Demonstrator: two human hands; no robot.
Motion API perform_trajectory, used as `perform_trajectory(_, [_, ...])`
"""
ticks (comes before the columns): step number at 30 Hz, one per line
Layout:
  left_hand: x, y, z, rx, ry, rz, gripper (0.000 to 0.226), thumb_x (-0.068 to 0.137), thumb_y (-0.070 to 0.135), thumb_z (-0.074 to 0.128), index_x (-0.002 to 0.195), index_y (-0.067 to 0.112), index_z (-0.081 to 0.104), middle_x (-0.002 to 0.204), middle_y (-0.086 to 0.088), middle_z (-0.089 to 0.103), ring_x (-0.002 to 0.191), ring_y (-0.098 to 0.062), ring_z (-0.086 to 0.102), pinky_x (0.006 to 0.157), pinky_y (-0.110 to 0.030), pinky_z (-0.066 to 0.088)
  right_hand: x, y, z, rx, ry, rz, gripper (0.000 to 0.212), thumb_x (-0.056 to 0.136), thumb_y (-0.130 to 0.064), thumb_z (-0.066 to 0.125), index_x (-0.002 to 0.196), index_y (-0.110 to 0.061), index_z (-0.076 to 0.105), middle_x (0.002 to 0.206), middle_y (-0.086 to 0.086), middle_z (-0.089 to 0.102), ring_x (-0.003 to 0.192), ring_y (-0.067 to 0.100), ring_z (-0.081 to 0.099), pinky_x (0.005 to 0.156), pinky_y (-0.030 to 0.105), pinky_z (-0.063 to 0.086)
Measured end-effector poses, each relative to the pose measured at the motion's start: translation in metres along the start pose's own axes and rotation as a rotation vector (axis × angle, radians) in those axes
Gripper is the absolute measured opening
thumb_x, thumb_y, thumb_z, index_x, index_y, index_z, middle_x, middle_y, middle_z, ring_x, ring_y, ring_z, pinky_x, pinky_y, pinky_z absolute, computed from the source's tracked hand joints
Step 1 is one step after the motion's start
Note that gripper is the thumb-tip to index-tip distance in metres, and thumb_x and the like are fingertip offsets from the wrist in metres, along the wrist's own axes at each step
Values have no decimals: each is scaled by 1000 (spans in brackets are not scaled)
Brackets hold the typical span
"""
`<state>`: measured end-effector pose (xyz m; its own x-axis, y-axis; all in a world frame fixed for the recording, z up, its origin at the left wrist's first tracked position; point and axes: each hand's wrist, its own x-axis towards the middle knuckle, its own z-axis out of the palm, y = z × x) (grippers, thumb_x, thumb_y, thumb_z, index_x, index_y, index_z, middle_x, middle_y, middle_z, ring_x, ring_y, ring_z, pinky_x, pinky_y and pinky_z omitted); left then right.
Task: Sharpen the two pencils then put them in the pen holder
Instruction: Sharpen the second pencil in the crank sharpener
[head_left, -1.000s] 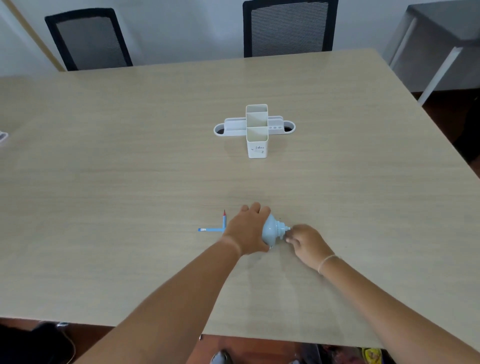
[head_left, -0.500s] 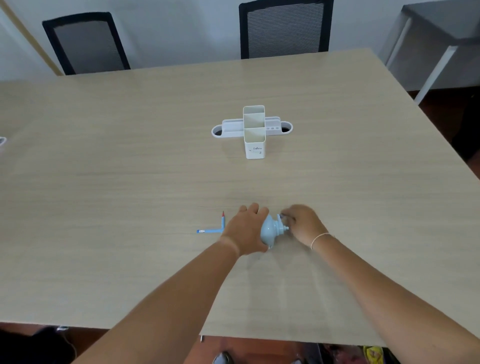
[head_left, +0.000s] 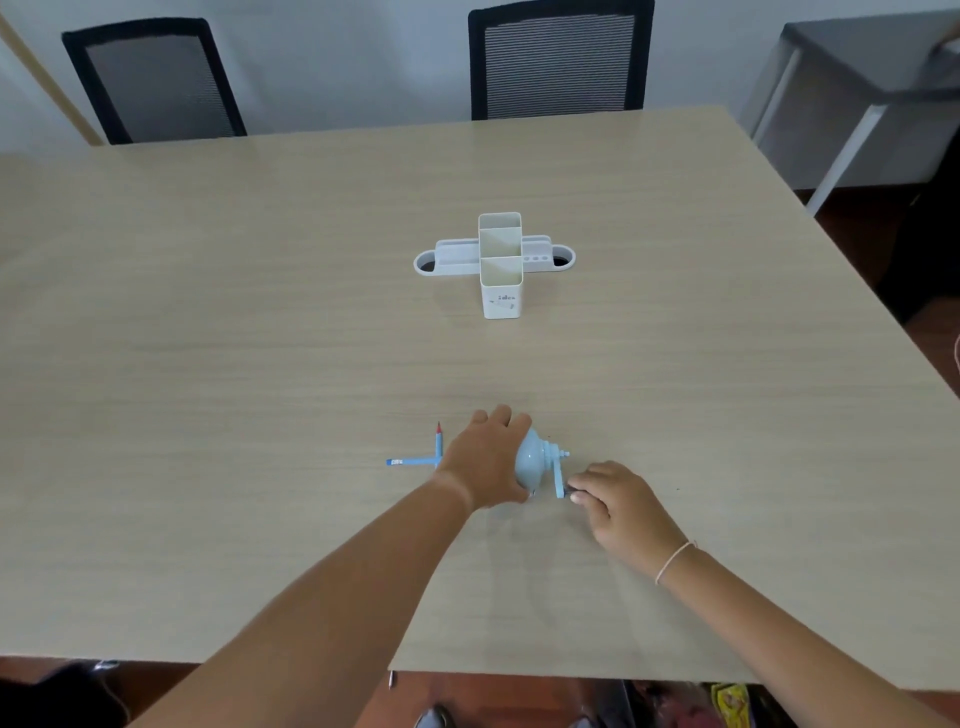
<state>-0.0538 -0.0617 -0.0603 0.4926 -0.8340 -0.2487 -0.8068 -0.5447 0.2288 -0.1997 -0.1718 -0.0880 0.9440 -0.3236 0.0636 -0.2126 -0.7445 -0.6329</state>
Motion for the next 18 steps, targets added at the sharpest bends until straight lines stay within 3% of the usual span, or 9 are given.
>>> perform_trajectory(3, [0,0,0,1,6,4,64,68,32,75,120,13,44,118,-6,48,105,-26,44,83,-32,43,13,-8,-10,14,86,21,20,80,-9,47,78,-3,66,63,2,55,69,17,43,62,14,24])
perform_trajectory(5, [0,0,0,5,11,7,63,67,32,76,118,13,44,117,-6,48,104,-26,44,81,-32,42,30,-11,-17,21,131,58,17,84,-3,50,84,-3,68,73,10,62,75,17,45,67,17,25])
perform_trajectory(12, [-1,-2,0,13,2,10,62,68,32,75,117,12,44,116,-7,47,104,-27,44,84,-33,43,54,-13,-24,26,97,109,17,87,1,50,82,0,65,69,5,49,75,21,44,63,24,24])
perform_trajectory(18, [-2,-3,0,1,-6,8,62,69,33,74,119,12,43,117,-7,47,106,-27,44,86,-35,45,49,-16,-24,48,106,114,18,88,-1,49,91,-4,67,69,-3,48,80,18,45,73,25,32])
